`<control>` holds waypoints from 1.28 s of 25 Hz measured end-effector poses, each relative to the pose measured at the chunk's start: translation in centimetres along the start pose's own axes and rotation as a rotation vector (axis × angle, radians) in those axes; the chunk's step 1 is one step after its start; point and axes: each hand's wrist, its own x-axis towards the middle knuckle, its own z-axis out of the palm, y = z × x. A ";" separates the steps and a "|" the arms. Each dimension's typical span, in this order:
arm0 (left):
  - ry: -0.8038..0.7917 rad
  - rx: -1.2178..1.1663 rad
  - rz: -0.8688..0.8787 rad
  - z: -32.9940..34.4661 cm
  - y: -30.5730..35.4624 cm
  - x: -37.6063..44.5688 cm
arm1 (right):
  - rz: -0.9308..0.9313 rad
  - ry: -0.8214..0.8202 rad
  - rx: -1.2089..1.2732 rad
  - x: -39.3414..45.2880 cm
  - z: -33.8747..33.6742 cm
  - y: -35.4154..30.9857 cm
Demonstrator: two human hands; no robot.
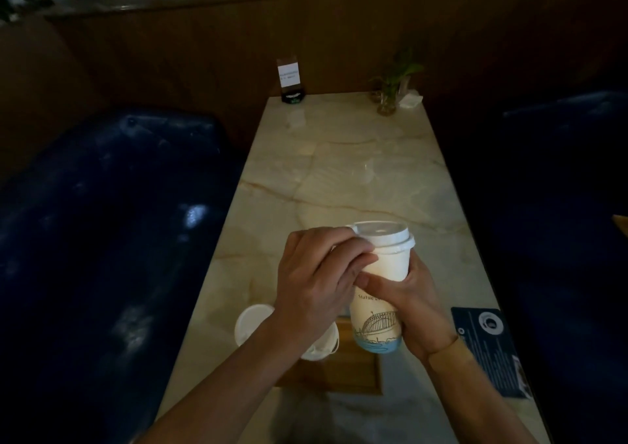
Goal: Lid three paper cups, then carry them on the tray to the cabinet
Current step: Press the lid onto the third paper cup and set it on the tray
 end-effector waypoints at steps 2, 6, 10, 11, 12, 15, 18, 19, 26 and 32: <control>-0.040 -0.043 0.006 -0.2 -0.3 -0.1 | 0.054 -0.060 0.074 -0.1 -0.1 -0.1; -0.115 -0.026 -0.006 0.2 -0.9 -0.1 | 0.164 -0.076 0.102 0.1 -0.1 -0.1; -0.156 0.036 0.033 0.5 -1.2 -0.1 | 0.122 0.010 -0.191 1.0 0.2 0.0; -0.160 0.043 0.041 0.6 -1.2 -0.1 | 0.089 0.040 -0.245 1.0 0.4 0.2; -0.150 0.039 0.030 0.7 -1.2 0.0 | 0.060 0.078 -0.269 1.0 0.5 0.4; -0.079 -0.003 -0.067 0.7 -1.1 0.0 | 0.001 0.120 -0.244 0.6 1.0 0.7; -0.022 -0.004 -0.089 0.6 -0.9 -0.1 | -0.017 0.130 -0.226 0.2 1.0 0.6; -0.007 -0.004 -0.103 0.5 -0.8 0.0 | -0.028 0.127 -0.214 0.1 1.0 0.5; 0.015 -0.094 -0.144 0.0 -0.6 -0.1 | 0.012 0.036 -0.008 -0.5 0.3 0.1; -0.028 -0.121 -0.173 -0.4 -1.2 -0.8 | 0.078 -0.055 -0.101 0.3 -0.6 -0.1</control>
